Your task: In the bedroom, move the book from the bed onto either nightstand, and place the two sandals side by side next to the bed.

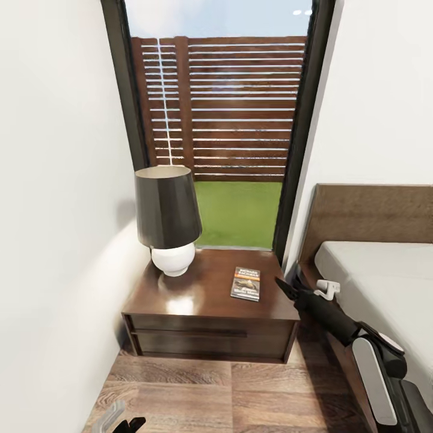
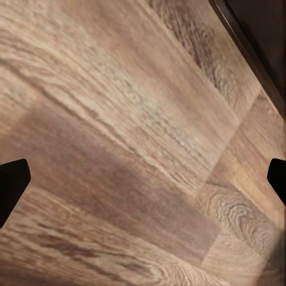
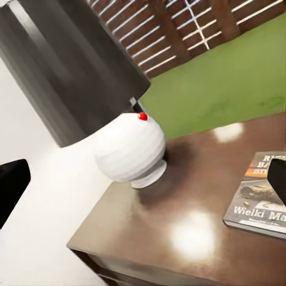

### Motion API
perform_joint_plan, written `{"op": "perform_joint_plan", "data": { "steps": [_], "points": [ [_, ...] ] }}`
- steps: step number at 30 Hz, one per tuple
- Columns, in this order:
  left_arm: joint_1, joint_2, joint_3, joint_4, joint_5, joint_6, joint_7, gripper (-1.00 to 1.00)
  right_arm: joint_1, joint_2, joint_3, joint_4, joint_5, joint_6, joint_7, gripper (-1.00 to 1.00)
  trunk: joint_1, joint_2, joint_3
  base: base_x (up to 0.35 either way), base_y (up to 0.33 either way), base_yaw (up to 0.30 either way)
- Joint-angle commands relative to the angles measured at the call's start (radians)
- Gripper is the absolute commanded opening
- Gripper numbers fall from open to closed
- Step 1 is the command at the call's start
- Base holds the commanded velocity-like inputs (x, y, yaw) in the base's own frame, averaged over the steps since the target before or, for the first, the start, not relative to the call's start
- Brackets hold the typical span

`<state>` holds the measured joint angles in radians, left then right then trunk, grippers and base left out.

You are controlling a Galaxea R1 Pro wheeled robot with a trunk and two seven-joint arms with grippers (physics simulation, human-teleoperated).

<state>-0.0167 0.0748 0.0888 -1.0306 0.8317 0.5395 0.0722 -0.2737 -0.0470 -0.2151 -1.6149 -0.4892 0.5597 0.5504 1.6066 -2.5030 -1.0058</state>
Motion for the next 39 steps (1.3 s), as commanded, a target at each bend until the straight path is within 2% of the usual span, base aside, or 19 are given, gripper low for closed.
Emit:
{"op": "perform_joint_plan", "data": {
  "steps": [1, 6, 7, 14, 27, 28, 30, 39],
  "points": [
    [0.000, 0.000, 0.001, -0.001, 0.011, 0.005, 0.008, 1.00, 0.000, 0.000, -0.001, -0.001, -0.006, 0.008, 0.006, 1.00, -0.001, 0.000, 0.004, 0.000, 0.000, -0.047],
    [-0.003, 0.002, 0.008, -0.001, 0.019, 0.013, 0.008, 1.00, 0.003, 0.000, 0.000, -0.002, -0.004, 0.006, 0.024, 1.00, -0.003, 0.001, 0.025, 0.000, 0.000, -0.014],
    [-0.014, -0.001, 0.011, -0.005, 0.035, 0.020, 0.015, 1.00, 0.003, -0.001, 0.001, -0.002, -0.004, 0.004, 0.029, 1.00, -0.003, 0.001, 0.029, 0.000, 0.000, -0.003],
    [-0.020, 0.001, 0.013, -0.034, 0.044, 0.015, 0.015, 1.00, 0.005, -0.002, 0.005, -0.002, -0.002, 0.001, 0.033, 1.00, -0.006, 0.003, 0.057, 0.000, 0.000, -0.001],
    [-0.021, 0.000, 0.007, -0.054, 0.045, 0.010, 0.022, 1.00, 0.007, -0.003, 0.009, -0.002, 0.006, 0.000, 0.071, 1.00, -0.055, 0.091, 0.098, 0.000, 0.000, 0.000],
    [-0.021, -0.001, 0.005, -0.053, 0.043, 0.008, 0.022, 1.00, 0.007, -0.003, 0.008, -0.002, 0.039, -0.001, 0.082, 1.00, -0.055, 0.091, 0.098, 0.000, 0.000, 0.000],
    [-0.022, -0.001, 0.004, -0.048, 0.042, 0.007, 0.020, 1.00, 0.007, -0.001, 0.006, -0.002, 0.078, -0.003, 0.089, 1.00, -0.055, 0.091, 0.098, 0.000, 0.000, 0.000],
    [-0.021, -0.003, 0.002, -0.035, 0.041, -0.002, 0.017, 1.00, 0.008, 0.007, 0.003, 0.026, 0.134, -0.009, 0.101, 1.00, -0.055, 0.091, 0.098, 0.000, 0.000, 0.000]
  ]
}}
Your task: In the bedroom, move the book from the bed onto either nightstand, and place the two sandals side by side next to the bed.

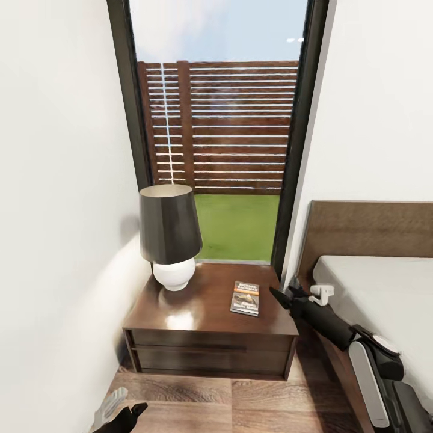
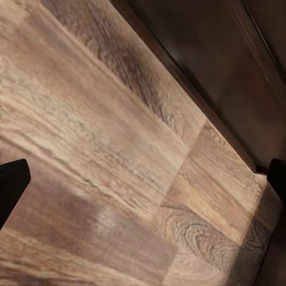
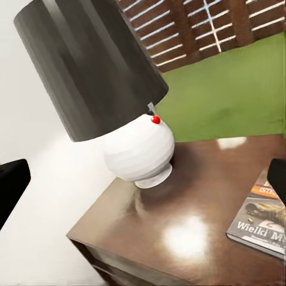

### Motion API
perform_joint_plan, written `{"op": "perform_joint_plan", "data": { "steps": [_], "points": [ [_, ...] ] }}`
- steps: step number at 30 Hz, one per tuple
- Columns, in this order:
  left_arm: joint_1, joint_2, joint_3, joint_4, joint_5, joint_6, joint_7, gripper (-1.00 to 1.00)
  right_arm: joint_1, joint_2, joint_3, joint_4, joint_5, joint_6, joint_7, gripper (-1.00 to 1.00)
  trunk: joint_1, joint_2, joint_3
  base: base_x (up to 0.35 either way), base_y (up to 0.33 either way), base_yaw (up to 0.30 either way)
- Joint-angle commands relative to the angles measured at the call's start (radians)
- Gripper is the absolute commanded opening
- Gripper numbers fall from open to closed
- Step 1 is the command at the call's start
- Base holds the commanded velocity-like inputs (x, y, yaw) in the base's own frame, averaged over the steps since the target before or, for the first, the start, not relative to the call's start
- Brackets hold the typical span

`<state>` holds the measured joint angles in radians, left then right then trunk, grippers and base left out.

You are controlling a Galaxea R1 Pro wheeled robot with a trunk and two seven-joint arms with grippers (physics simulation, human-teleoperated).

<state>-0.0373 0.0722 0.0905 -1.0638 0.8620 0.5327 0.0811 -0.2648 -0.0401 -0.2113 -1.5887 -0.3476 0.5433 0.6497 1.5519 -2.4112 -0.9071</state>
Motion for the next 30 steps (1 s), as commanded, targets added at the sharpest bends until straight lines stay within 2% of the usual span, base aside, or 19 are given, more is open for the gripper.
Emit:
{"op": "perform_joint_plan", "data": {
  "steps": [1, 4, 7, 19, 30],
  "points": [
    [-0.001, -0.001, 0.000, 0.002, 0.011, 0.003, 0.008, 1.00, 0.001, 0.001, -0.001, 0.048, 0.000, 0.007, 0.002, 1.00, 0.000, 0.000, -0.001, 0.000, 0.000, 0.000],
    [-0.001, -0.003, 0.000, 0.007, 0.011, 0.001, 0.008, 1.00, 0.002, -0.002, 0.005, 0.117, 0.008, 0.005, 0.003, 1.00, 0.000, 0.000, -0.001, 0.000, 0.000, 0.000],
    [-0.001, -0.004, 0.000, 0.010, 0.011, 0.000, 0.007, 1.00, 0.006, -0.003, 0.013, 0.133, 0.013, -0.004, 0.003, 1.00, 0.000, 0.000, -0.001, 0.000, 0.000, 0.000],
    [0.000, -0.005, 0.000, 0.011, 0.009, 0.000, 0.007, 1.00, 0.049, -0.005, 0.019, 0.069, 0.018, -0.007, 0.001, 1.00, 0.000, 0.000, -0.001, 0.000, 0.000, 0.000],
    [0.000, -0.005, 0.000, 0.011, 0.009, 0.000, 0.007, 1.00, 0.049, -0.005, 0.019, 0.069, 0.018, -0.007, 0.001, 1.00, 0.000, 0.000, -0.001, 0.000, 0.000, 0.000]
  ]
}}
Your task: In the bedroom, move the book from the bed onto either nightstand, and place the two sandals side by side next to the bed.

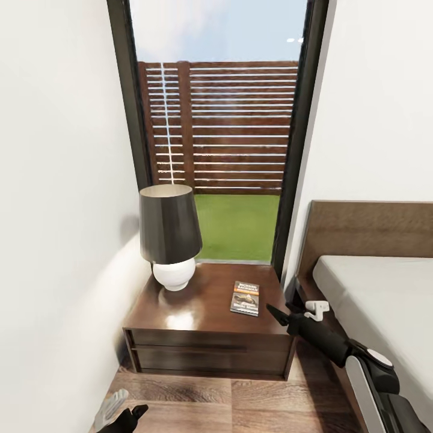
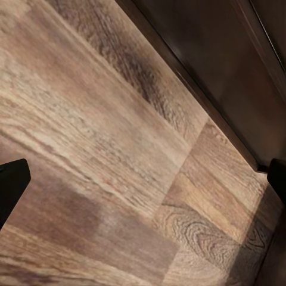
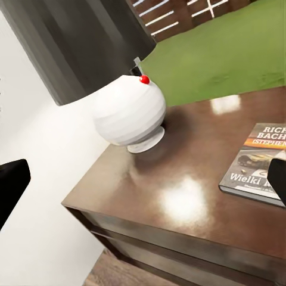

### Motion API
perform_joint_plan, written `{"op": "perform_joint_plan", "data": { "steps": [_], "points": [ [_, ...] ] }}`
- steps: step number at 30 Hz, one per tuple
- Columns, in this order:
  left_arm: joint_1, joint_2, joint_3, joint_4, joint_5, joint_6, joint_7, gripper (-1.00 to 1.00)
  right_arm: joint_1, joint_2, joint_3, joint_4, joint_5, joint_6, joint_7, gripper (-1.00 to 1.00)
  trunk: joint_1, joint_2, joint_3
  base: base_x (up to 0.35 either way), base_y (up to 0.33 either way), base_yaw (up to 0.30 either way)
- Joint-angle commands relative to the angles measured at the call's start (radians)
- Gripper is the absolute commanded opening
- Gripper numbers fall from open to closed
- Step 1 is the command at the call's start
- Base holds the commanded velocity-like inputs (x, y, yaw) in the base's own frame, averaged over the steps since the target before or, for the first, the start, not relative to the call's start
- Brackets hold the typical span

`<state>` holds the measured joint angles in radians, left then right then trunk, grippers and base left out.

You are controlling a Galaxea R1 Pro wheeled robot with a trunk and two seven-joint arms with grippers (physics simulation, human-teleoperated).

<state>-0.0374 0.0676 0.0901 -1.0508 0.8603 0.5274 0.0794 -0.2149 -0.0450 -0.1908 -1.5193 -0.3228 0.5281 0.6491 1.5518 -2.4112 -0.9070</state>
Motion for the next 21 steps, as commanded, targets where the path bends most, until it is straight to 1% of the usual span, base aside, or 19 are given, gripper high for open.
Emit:
{"op": "perform_joint_plan", "data": {
  "steps": [1, 7, 12, 17, 21],
  "points": [
    [0.000, 0.000, 0.000, -0.002, 0.010, 0.005, 0.008, 1.00, 0.002, 0.000, -0.001, -0.005, -0.007, 0.009, 0.001, 1.00, 0.000, 0.000, -0.001, 0.000, 0.000, 0.000],
    [-0.001, 0.000, 0.000, -0.002, 0.010, 0.005, 0.008, 1.00, 0.013, 0.005, -0.001, -0.002, -0.008, 0.025, 0.002, 1.00, 0.000, 0.000, -0.001, 0.000, 0.000, 0.000],
    [0.000, 0.000, 0.000, -0.001, 0.010, 0.005, 0.008, 1.00, 0.016, 0.008, -0.001, 0.014, -0.007, 0.022, 0.000, 1.00, 0.000, 0.000, -0.001, 0.000, 0.000, 0.000],
    [0.000, 0.000, 0.000, 0.000, 0.010, 0.005, 0.008, 1.00, 0.018, 0.009, -0.002, 0.040, -0.007, 0.017, -0.003, 1.00, 0.000, 0.000, -0.001, 0.000, 0.000, 0.000],
    [0.000, 0.000, 0.000, 0.000, 0.009, 0.005, 0.008, 1.00, 0.026, 0.010, -0.002, 0.100, -0.005, 0.018, -0.005, 1.00, 0.000, 0.000, -0.001, 0.000, 0.000, 0.000]
  ]
}}
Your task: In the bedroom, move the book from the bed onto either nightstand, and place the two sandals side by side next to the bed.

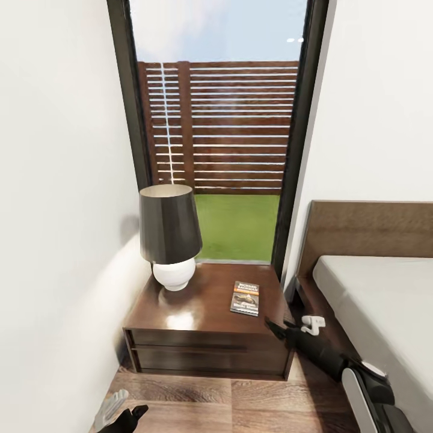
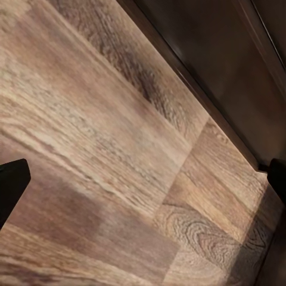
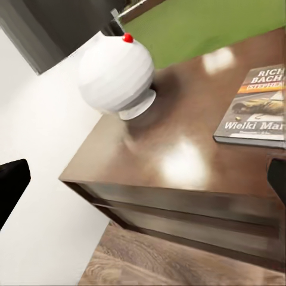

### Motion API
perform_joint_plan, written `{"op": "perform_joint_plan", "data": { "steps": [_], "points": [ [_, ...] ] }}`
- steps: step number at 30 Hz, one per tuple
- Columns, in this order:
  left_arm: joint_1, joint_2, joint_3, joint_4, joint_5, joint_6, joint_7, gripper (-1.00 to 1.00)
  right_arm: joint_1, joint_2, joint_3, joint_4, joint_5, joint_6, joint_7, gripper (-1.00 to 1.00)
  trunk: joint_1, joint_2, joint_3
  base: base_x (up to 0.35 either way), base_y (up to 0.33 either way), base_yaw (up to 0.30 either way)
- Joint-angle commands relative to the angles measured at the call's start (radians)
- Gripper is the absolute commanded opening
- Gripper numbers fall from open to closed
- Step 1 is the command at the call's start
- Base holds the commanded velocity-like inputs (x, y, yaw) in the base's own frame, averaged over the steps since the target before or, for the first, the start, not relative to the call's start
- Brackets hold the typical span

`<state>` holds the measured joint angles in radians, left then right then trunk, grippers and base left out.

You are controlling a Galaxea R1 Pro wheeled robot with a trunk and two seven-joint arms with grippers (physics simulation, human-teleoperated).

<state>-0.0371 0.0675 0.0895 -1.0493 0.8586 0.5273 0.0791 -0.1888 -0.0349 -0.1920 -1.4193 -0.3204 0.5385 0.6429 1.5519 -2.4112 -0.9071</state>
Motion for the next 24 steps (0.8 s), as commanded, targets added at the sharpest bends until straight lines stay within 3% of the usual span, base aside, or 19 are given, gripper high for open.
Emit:
{"op": "perform_joint_plan", "data": {
  "steps": [1, 7, 24],
  "points": [
    [0.000, 0.000, 0.000, -0.002, 0.010, 0.005, 0.008, 1.00, 0.001, 0.000, -0.001, 0.016, -0.007, 0.008, 0.001, 1.00, 0.000, 0.000, -0.001, 0.000, 0.000, 0.000],
    [0.000, 0.000, -0.001, -0.003, 0.010, 0.005, 0.007, 1.00, 0.006, 0.000, -0.001, 0.061, -0.007, 0.008, 0.000, 1.00, 0.000, 0.000, -0.001, 0.000, 0.000, 0.000],
    [0.000, 0.000, -0.003, -0.005, 0.010, 0.005, 0.008, 1.00, 0.008, 0.001, -0.001, 0.076, -0.006, 0.009, 0.000, 1.00, 0.000, 0.000, -0.001, 0.000, 0.000, 0.000]
  ]
}}
